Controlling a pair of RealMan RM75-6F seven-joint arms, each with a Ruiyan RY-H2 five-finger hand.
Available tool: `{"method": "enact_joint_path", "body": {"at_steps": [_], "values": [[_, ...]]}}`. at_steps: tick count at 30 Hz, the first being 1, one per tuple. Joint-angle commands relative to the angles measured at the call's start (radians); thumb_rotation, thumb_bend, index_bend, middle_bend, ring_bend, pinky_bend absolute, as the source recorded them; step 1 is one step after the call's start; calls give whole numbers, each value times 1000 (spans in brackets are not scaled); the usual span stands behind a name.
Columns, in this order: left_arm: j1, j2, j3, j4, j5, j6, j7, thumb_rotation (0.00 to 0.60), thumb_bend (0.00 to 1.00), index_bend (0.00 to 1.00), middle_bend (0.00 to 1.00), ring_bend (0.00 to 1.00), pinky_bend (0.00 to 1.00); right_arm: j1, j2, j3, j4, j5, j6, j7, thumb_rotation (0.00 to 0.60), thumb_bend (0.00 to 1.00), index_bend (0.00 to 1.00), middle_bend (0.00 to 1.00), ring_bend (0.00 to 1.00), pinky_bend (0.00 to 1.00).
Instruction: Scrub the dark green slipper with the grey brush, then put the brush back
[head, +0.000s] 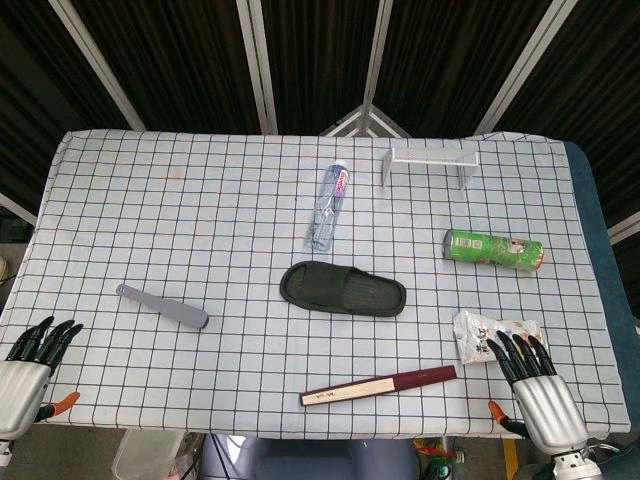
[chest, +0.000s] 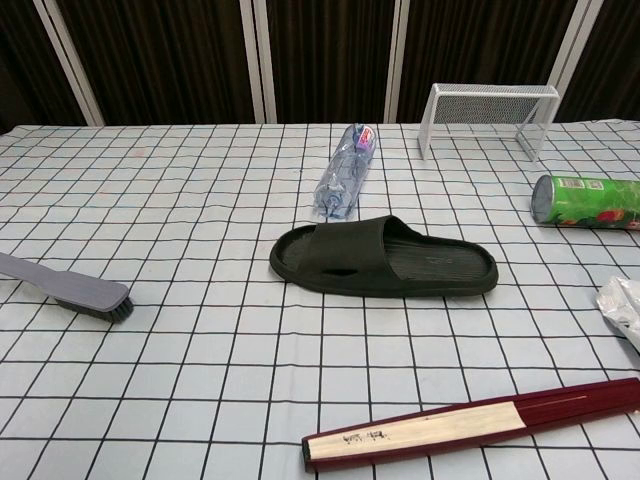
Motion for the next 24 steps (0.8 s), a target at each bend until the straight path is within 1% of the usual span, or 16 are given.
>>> {"method": "enact_joint_path", "body": {"at_steps": [1, 5, 9, 12, 14, 16, 20, 24], "values": [[-4, -4, 0, 2, -7, -12, 0, 600, 27, 93, 103, 23, 125, 5, -6, 0, -4, 4, -10, -9, 522, 354, 0, 0, 0, 0], [-20, -14, -9, 1, -16, -39, 8, 600, 33, 93, 110, 23, 126, 10, -12, 1, -1, 12, -21, -16, 522, 354, 0, 0, 0, 0], [-74, -58, -37, 10, -36, -117, 48, 600, 64, 102, 134, 47, 156, 21, -13, 17, 6, 44, -34, -1, 523, 354, 0, 0, 0, 0], [-102, -83, -54, 16, -50, -155, 75, 600, 115, 129, 177, 85, 181, 30, -13, 25, 11, 60, -46, 9, 522, 354, 0, 0, 0, 0], [-120, -99, -67, 20, -57, -173, 89, 600, 160, 148, 225, 109, 196, 36, -14, 31, 14, 72, -55, 18, 523, 354, 0, 0, 0, 0], [-144, -119, -82, 25, -66, -200, 104, 600, 189, 162, 245, 122, 204, 46, -14, 39, 18, 89, -69, 34, 522, 354, 0, 0, 0, 0], [-204, -156, -114, 28, -79, -262, 147, 600, 203, 198, 271, 156, 223, 65, -17, 60, 34, 139, -100, 50, 523, 354, 0, 0, 0, 0], [-253, -202, -135, 47, -78, -302, 179, 600, 214, 241, 283, 176, 235, 73, -13, 67, 37, 168, -117, 72, 523, 354, 0, 0, 0, 0]]}}
